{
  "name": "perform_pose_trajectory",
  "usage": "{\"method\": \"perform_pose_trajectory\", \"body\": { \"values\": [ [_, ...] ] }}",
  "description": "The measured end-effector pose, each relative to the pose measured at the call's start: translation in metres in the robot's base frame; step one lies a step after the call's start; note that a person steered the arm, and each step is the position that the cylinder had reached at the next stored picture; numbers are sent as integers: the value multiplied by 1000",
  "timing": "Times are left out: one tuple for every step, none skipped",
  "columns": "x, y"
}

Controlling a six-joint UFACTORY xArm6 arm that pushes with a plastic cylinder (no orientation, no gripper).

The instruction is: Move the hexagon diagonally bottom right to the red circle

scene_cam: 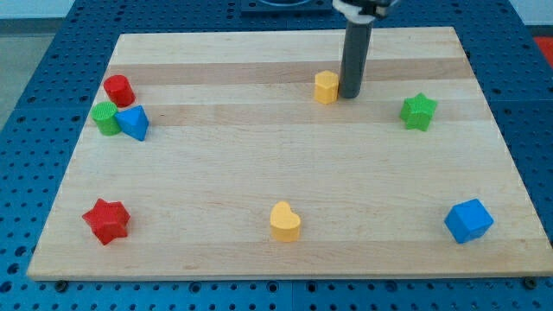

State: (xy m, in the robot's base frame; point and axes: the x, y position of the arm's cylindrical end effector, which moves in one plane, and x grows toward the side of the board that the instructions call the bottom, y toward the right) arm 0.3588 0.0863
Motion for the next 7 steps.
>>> {"method": "perform_pose_trajectory", "body": {
  "values": [
    [14, -18],
    [13, -18],
    [1, -7],
    [-17, -1],
    [-17, -8],
    [-17, -39],
    [-15, -80]
  ]
}}
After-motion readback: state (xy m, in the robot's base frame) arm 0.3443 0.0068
